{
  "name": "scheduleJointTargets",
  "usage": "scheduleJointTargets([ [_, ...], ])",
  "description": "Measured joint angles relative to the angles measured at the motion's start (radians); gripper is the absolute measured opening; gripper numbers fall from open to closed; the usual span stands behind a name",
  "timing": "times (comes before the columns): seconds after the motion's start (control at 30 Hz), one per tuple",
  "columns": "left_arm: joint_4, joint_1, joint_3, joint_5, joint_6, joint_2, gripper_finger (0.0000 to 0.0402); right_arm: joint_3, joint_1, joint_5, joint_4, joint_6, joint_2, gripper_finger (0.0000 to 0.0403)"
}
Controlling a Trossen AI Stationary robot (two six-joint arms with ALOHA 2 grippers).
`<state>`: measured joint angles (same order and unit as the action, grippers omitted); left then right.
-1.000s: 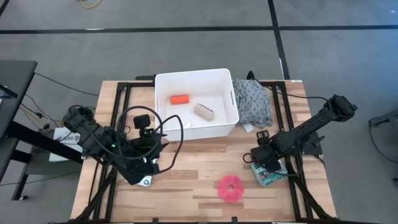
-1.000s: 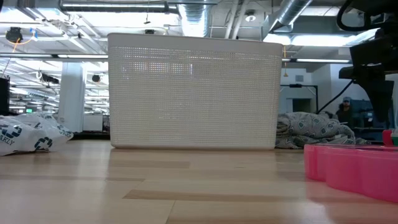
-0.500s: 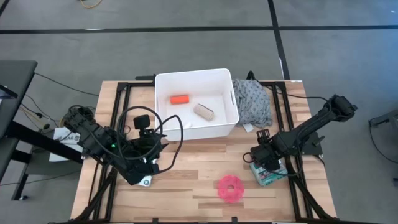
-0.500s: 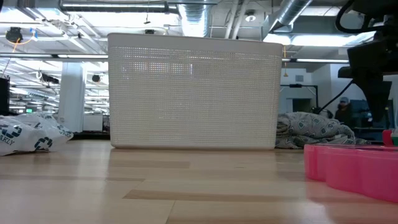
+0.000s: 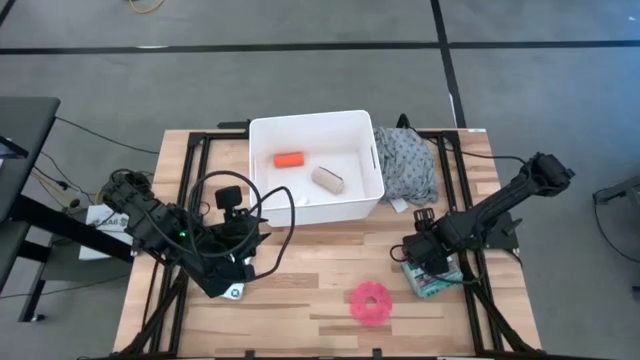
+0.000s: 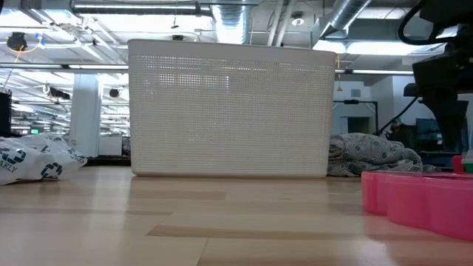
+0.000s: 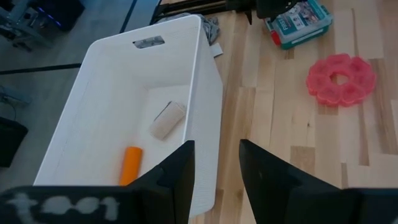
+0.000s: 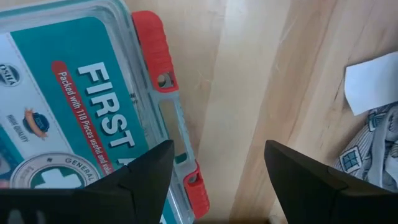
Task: Pick & place medical supplies in basket/bin
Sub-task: Put the first aid kit into the white bin
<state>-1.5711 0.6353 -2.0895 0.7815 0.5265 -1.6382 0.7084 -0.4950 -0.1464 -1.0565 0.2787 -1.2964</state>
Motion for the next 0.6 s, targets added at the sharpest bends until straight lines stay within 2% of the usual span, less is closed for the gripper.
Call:
scheduleJointTargets([
  [0.13,0.000,0.000,0.000,0.001,-0.001,0.000,0.0117,-0.001,0.008,-0.008,0.000,0.010,0.000,0.0249],
  [0.33,0.000,0.000,0.000,-0.014,0.012,0.000,0.0117,-0.007,0.012,0.071,0.038,-0.015,0.001,0.0249],
  [0.6,0.000,-0.001,0.000,-0.011,-0.001,0.000,0.0117,-0.006,0.050,0.092,0.036,-0.030,0.034,0.0249],
])
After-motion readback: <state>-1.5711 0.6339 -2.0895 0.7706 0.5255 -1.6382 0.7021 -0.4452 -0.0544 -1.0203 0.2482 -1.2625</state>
